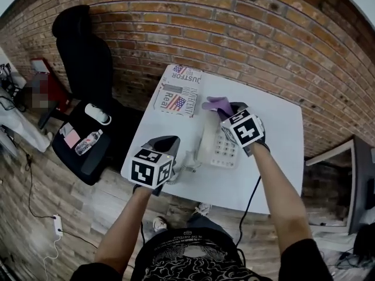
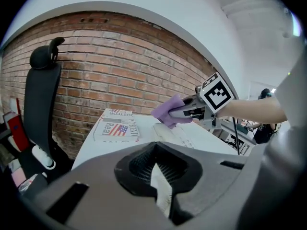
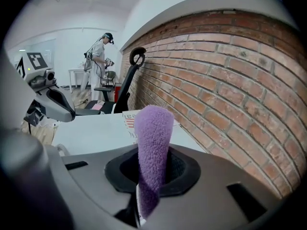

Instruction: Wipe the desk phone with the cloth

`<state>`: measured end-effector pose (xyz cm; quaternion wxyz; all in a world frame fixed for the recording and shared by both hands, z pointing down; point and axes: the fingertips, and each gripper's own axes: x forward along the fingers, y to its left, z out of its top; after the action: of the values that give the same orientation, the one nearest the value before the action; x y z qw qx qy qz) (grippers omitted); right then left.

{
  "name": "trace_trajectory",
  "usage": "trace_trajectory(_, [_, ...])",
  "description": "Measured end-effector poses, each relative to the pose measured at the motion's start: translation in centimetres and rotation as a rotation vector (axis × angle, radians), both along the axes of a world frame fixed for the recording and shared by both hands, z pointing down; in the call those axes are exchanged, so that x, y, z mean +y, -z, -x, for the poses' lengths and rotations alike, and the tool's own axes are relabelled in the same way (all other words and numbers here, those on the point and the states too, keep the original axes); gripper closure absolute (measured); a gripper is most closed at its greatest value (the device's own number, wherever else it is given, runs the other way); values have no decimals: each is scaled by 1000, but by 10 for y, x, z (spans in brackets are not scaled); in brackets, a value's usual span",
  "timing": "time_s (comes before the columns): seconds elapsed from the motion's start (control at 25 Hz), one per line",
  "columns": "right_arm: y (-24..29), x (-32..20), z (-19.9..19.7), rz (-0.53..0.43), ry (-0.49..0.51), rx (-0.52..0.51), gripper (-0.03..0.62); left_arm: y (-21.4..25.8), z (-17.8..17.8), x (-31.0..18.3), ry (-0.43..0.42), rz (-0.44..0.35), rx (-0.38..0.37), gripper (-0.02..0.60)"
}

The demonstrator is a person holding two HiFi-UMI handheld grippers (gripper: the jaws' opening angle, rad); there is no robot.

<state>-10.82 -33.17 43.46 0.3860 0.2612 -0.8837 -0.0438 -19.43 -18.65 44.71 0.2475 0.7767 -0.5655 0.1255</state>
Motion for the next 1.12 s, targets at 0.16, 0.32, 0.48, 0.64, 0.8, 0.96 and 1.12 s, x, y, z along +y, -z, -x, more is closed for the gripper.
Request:
trace_trajectory(0.16, [-16,0,7,29,44,40,549,-4,4,-3,21,8,2,575])
trace_trajectory(0.32, [-27,8,12,57,85,62,549,-6,4,-5,23,11,5,575])
trace_trajectory(0.48, [-36,16,13,79,86,67,549,-9,3,-4,14,17,8,575])
trace_trajectory(0.64, [-39,24,13,82,76,62,549,-8,6,1,10,12,8,575])
trace_trajectory(0.8, [-41,35,11,86,61,63,549,-8,7,9,1,11,11,575])
trace_trajectory(0.96, [-43,45,10,85,48,60,549,-7,9,16,-11,3,12,575])
trace_trajectory(1.12, [-43,57,9,85,29,56,549,-5,9,23,-27,-2,13,575])
